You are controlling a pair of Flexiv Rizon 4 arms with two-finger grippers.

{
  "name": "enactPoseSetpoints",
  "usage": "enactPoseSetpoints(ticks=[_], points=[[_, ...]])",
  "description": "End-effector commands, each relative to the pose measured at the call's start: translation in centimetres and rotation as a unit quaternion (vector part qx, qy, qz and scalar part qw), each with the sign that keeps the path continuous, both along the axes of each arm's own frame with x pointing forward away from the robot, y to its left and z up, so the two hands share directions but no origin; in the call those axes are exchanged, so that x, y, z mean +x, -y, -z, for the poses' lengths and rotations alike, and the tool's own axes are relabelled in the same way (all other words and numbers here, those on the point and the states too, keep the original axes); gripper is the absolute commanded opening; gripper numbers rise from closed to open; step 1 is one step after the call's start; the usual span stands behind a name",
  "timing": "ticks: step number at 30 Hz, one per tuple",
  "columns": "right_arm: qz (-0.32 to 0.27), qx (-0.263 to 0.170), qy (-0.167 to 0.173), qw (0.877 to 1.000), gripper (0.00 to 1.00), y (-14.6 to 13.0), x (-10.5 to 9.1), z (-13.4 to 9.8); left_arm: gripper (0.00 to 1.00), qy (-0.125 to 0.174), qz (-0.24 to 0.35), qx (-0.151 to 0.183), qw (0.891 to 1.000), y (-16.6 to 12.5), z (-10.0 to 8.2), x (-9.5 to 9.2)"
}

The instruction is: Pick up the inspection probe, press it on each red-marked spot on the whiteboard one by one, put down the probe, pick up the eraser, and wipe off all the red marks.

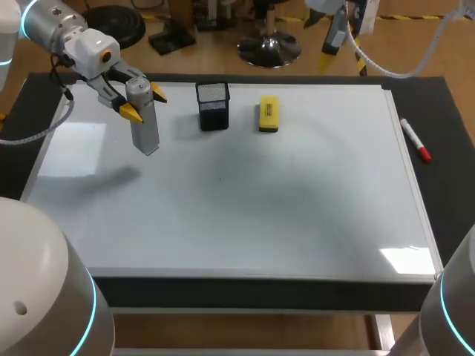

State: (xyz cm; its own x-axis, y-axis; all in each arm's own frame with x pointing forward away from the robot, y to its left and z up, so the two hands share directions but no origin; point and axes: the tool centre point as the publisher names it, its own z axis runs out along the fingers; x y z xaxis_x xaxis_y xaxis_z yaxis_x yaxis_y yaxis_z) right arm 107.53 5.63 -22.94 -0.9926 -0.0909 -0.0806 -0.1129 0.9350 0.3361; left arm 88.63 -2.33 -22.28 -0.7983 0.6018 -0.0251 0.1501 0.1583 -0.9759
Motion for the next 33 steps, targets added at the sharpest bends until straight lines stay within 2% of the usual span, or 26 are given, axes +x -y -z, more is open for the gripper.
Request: enactPoseSetpoints(ticks=[1, 27, 33], points=[[0.002, 0.006, 0.005, 1.000, 1.00, 0.31, -0.37, -0.14, 0.00, 0.000, 0.002, 0.000, 1.000, -0.10, -0.08, 0.12], [0.002, 0.006, 0.005, 1.000, 1.00, 0.31, -0.37, -0.14, 0.00, 0.000, 0.002, 0.000, 1.000, -0.10, -0.08, 0.12], [0.002, 0.006, 0.005, 1.000, 1.00, 0.31, -0.37, -0.14, 0.00, -0.003, -0.064, 0.026, 0.998, 0.67, -0.13, 0.47]])
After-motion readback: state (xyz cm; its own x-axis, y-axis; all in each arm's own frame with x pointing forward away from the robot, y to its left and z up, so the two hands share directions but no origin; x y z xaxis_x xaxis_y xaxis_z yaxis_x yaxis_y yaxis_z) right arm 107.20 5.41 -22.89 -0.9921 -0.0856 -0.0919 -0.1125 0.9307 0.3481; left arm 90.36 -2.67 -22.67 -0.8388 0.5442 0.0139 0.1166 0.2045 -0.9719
